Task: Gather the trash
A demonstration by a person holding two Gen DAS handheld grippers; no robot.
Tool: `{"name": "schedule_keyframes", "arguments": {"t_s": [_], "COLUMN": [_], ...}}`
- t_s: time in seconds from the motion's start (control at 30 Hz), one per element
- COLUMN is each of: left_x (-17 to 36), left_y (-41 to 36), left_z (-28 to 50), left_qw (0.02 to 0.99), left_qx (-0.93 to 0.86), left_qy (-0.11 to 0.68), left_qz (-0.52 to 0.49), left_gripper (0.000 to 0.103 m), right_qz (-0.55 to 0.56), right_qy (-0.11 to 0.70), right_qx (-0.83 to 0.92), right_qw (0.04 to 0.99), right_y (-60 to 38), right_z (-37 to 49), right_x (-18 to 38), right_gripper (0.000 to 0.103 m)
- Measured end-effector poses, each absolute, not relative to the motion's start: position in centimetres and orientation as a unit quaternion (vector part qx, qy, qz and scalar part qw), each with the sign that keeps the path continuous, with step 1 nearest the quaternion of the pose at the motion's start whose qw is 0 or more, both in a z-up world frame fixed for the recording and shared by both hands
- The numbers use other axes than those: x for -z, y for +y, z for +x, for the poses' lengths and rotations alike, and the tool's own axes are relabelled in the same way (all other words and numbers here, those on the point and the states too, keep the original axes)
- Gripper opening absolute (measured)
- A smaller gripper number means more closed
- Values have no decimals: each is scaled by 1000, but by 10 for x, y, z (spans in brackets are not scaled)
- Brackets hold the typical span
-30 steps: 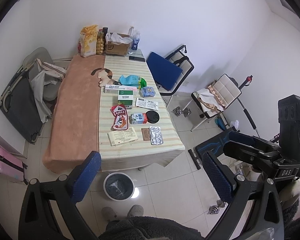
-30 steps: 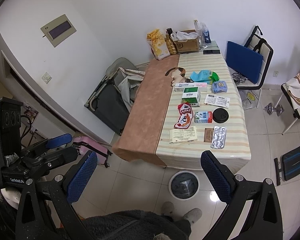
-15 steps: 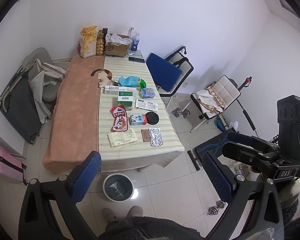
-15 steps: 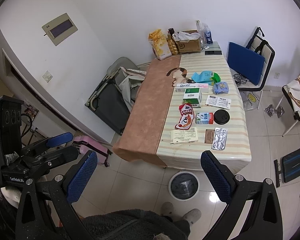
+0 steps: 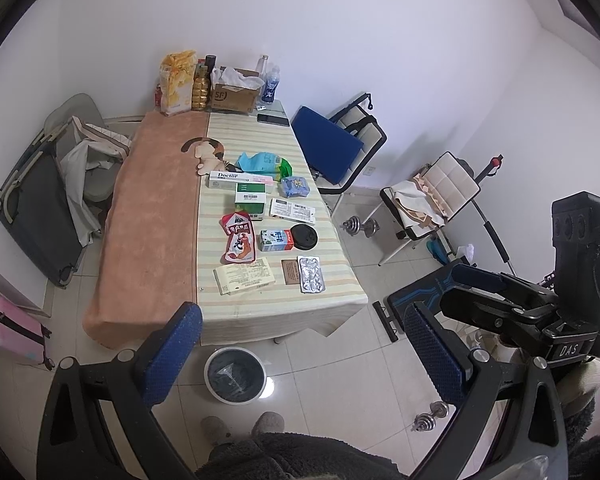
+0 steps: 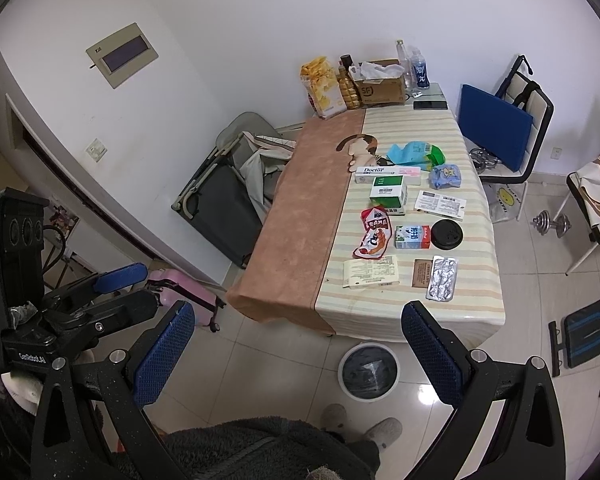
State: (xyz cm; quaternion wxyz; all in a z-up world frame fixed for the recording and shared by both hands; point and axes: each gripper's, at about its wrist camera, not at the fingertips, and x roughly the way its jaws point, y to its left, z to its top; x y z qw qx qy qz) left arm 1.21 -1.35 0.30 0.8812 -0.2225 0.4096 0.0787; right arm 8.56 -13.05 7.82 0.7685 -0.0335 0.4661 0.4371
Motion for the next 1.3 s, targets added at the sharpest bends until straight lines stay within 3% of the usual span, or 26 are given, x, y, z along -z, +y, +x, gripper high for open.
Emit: {"name": "schedule_keyframes", "arguments": {"t_s": [0.4,0.67,0.8,1.17,1.3], "left_x": [-7,43,108,297,343], "left_y": [-14,6,24,29,23], "left_z": [17,67,107,242,276], "left_qw": [882,866,842,751,723], "left_qx": [-79,-220,-235,-134,-66], "left_qy": [410,440,484,638,670], "left_qz": [-219,-87,-50,100,153], "left_gripper": [103,103,103,103,103], "right_qz": [-27,-20,-31,-62,-73], "right_qy": [466,489,523,669,700], "right_qx": [-432,-326,-242,-128,-132], "right_qw": [772,809,817,730,699], "right_y": [-127,-123,-122,-121,-110], "right_z": [86,118,160,309,339], "right_x": [-77,-43,17,259,306], "right_gripper": [103,103,103,103,103]}}
